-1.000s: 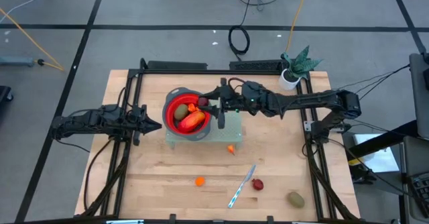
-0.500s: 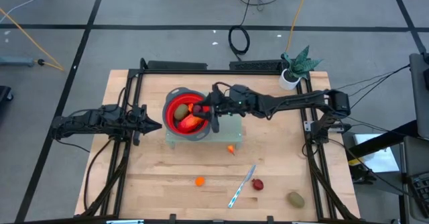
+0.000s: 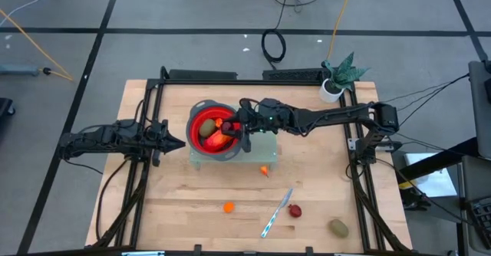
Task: Pick & Place Fruit
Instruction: Put the pomegranate into the red strainer bowl on the shelf
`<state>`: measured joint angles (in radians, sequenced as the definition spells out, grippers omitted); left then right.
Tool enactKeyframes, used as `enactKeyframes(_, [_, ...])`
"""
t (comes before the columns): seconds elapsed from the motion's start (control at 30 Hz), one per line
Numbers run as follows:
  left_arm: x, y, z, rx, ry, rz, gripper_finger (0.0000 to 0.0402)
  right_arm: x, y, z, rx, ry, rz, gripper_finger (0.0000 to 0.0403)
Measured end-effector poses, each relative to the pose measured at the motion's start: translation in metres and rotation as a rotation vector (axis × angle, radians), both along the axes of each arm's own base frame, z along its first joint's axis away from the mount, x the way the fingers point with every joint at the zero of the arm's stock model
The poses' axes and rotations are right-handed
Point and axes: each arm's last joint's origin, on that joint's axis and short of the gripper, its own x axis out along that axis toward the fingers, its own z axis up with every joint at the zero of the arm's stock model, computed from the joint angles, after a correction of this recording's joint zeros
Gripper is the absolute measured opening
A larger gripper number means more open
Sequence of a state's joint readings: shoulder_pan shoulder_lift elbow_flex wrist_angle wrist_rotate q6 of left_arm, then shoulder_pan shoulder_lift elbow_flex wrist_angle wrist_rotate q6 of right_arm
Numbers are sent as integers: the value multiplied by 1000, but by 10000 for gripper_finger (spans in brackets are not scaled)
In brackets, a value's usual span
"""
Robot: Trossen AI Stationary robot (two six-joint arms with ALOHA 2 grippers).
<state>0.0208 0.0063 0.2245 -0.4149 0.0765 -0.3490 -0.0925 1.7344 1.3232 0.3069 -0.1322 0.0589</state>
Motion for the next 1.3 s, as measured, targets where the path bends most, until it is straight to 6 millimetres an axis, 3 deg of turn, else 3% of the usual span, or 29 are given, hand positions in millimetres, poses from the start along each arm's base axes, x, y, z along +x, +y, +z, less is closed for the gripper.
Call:
enactKeyframes(0.7, [0,0,0,1,0,0,24,-1,-10,4,-3,-32,-27,245])
enactKeyframes(0.83, [0,0,0,1,0,0,24,-3,-8,15,-13,-97,-19,246])
enactKeyframes(1.03, [0,0,0,1,0,0,24,-16,9,38,-59,-152,27,231])
enactKeyframes(1.3, [0,0,0,0,0,-2,24,-43,51,61,-109,-106,144,185])
